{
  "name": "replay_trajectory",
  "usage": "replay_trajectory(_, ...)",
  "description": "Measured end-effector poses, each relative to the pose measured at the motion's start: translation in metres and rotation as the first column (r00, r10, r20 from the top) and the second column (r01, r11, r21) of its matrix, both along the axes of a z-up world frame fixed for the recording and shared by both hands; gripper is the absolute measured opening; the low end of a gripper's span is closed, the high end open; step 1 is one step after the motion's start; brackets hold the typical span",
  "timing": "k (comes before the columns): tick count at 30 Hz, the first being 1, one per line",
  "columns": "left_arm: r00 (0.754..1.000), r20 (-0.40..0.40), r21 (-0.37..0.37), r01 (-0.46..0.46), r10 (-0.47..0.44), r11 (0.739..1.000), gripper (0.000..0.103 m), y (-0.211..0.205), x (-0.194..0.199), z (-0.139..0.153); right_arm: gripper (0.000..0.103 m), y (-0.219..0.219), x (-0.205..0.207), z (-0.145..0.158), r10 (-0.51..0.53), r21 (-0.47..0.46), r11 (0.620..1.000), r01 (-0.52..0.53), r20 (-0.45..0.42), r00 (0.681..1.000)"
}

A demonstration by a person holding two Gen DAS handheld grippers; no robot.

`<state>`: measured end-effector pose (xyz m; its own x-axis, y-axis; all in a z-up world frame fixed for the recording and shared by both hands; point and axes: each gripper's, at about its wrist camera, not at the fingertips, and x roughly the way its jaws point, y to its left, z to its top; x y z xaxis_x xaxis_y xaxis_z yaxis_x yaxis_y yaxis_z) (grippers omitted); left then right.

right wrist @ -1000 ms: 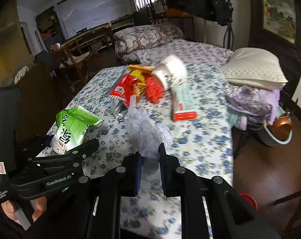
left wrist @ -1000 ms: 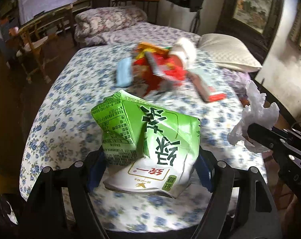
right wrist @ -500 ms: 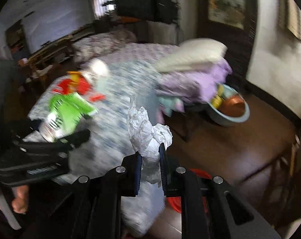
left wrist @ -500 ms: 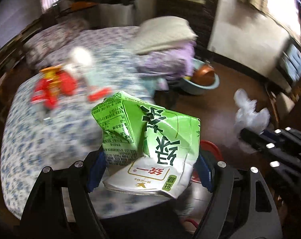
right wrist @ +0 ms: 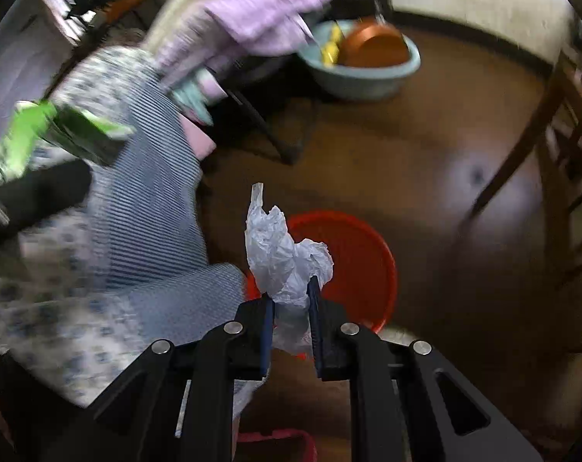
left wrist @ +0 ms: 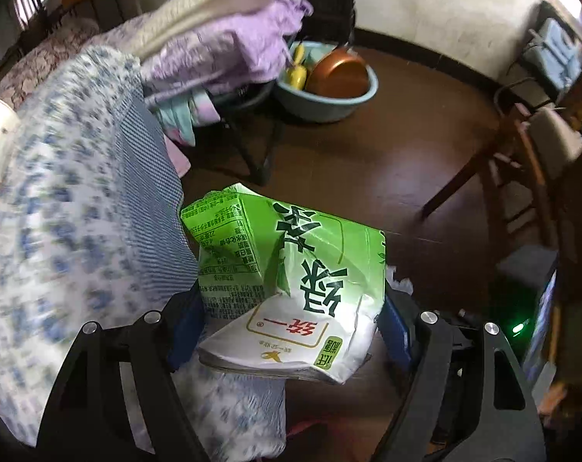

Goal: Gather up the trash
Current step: 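Open the right tool over the red wastebasket dropping the white bag while the left tool carries the carton, then open the left tool to drop the green carton into the red wastebasket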

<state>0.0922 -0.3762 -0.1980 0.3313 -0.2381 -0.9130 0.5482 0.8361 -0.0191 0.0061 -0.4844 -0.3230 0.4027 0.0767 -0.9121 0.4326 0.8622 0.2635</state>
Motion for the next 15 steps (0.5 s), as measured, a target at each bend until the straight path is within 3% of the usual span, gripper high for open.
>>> replay_trajectory(7, 0.999, -0.048, 0.007, 0.01, -0.009, 1.0, 0.075, -0.012, 0.016, -0.05, 0.021, -0.012, 0.012, -0.06, -0.057, 0.067, 0.996, 0.063, -0.076, 0.995)
replay_trajectory(8, 0.998, -0.059, 0.007, 0.014, -0.014, 1.0, 0.075, -0.013, 0.017, -0.055, 0.025, -0.01, 0.014, -0.063, -0.052, 0.06, 0.997, 0.057, -0.078, 0.996)
replay_trajectory(11, 0.996, -0.089, 0.018, 0.019, -0.017, 1.0, 0.075, -0.013, 0.021, -0.071, 0.055, -0.007, 0.019, -0.067, -0.045, 0.029, 0.998, 0.047, -0.082, 0.996)
replay_trajectory(15, 0.994, -0.11, 0.028, 0.012, -0.009, 1.0, 0.075, -0.015, 0.024, -0.081, 0.057, -0.007, 0.018, -0.07, -0.045, -0.011, 0.999, 0.044, -0.106, 0.993)
